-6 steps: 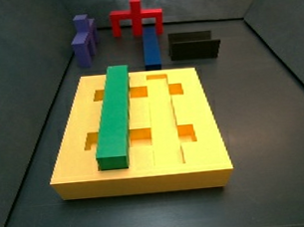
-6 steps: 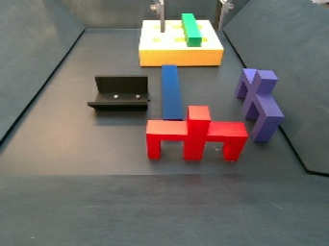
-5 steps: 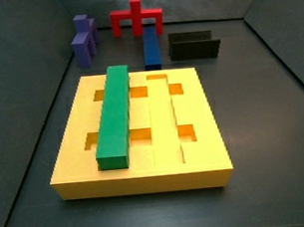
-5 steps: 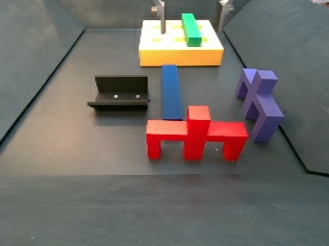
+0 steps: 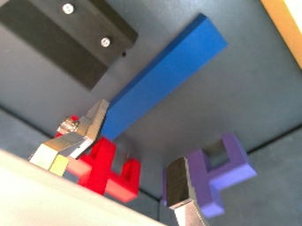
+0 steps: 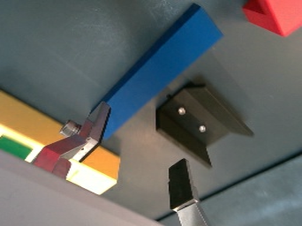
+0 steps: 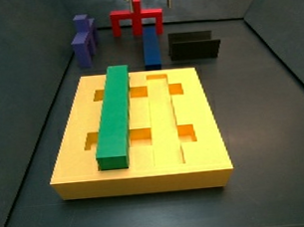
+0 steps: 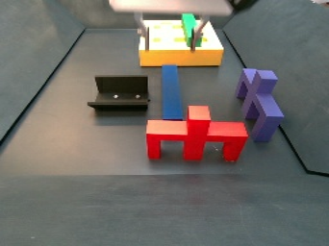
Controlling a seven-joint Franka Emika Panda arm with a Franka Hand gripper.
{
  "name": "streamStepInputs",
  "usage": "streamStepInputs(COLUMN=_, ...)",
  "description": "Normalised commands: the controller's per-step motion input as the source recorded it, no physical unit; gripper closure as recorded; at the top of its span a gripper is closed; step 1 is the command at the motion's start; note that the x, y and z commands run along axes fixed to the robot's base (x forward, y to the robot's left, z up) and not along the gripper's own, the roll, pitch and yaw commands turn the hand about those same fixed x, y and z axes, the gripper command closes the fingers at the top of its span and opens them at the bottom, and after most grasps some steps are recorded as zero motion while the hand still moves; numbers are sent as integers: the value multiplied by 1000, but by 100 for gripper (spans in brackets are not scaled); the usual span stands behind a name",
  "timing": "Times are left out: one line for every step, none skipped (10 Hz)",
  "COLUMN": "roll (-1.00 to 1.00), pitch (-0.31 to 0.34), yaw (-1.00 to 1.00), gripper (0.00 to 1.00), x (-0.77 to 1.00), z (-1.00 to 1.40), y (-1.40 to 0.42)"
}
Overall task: Pick up the blue object. Move up. Move to above the board. Insert the blue object.
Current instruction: Pick up the blue object.
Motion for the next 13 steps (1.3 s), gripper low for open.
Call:
streamStepInputs(roll=177, pitch=-76, yaw=0, gripper=0, x=0, z=-951, y=-69)
streamStepInputs(roll=171, pitch=-84, yaw=0, gripper=0, x=0, z=-946, y=-57)
streamStepInputs(roll=149, pitch=-96, yaw=0, gripper=0, x=0, z=-926, y=-17)
streamStepInputs(roll=63, pitch=-99, yaw=0, gripper=0, x=134, z=-806, y=0)
streamStepInputs(roll=0, pitch=-54, yaw=0, gripper=0, x=263, z=-657, y=0)
streamStepInputs(roll=17, pitch=-20, yaw=-9, gripper=0, x=191, z=-551, y=0)
streamStepInputs(roll=24, pitch=-1, yaw=-71, gripper=0, x=-137, z=-351, y=0)
streamStepInputs(roll=13, pitch=-6, yaw=-34, gripper=0, x=-306, z=-229, y=6)
streamStepInputs(roll=1, pitch=-29, yaw=-31, gripper=0, x=-369, z=-186, y=0)
streamStepInputs(roll=0, pitch=-47, yaw=0, gripper=0, x=-180, z=-146, y=0)
streamStepInputs(roll=0, pitch=-56, yaw=0, gripper=0, x=-6, z=-106, y=0)
streamStepInputs(roll=0, pitch=-3, yaw=0, gripper=0, x=0, z=-37, y=0)
streamStepInputs(roll=-26, pitch=-30, yaw=0, gripper=0, x=0, z=-149, y=0)
